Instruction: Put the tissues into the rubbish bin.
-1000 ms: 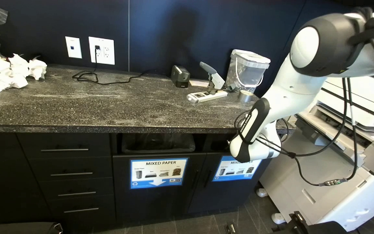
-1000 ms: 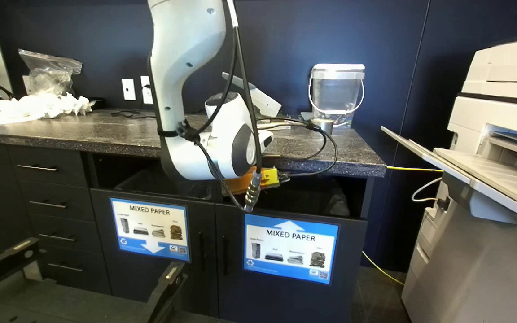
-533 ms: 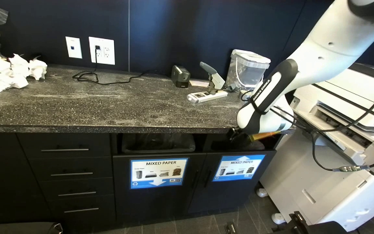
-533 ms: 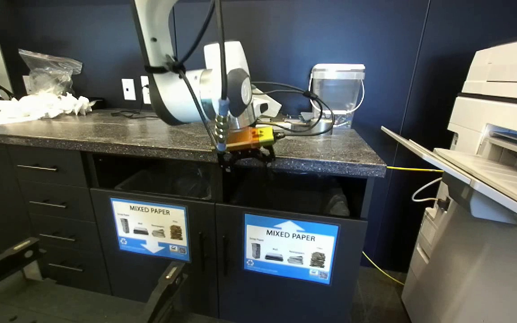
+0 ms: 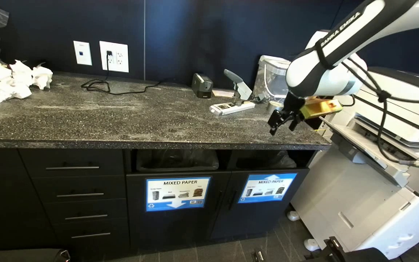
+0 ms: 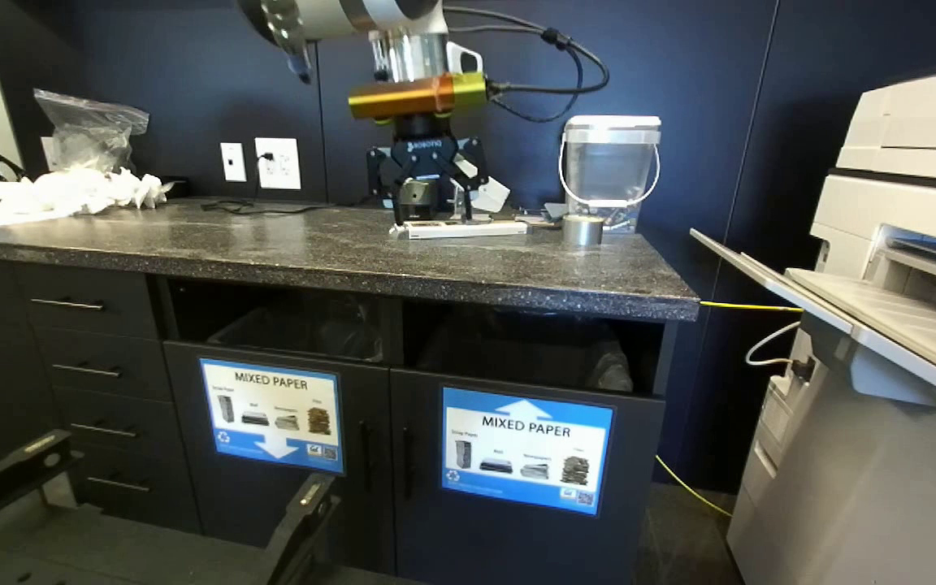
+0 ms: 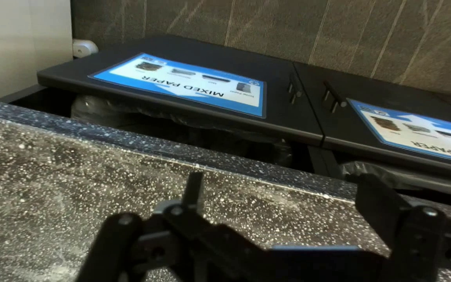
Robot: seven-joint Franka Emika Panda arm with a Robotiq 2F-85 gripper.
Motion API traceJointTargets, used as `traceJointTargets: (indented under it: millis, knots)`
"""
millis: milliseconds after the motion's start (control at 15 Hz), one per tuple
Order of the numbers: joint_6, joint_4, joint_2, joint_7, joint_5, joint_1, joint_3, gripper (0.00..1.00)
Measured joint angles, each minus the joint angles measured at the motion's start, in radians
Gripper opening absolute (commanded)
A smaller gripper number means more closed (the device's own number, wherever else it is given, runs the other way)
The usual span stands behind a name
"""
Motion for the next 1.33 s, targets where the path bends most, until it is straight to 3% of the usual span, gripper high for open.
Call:
traceJointTargets:
  millis: [400,867,1067,1333]
  knots:
    - [-0.383,-0.109,-0.357,0.087,-0.002,0.009,0.034,1.00]
    - [-0.703,-0.202,-0.764,0.215,0.071,0.009,0.048,1.00]
    - [-0.783,-0.231,-0.875,0.264,0.151,0.009,0.046,1.00]
    - [-0.799,-0.274,-0.924,0.284,0.202,0.009,0.047,1.00]
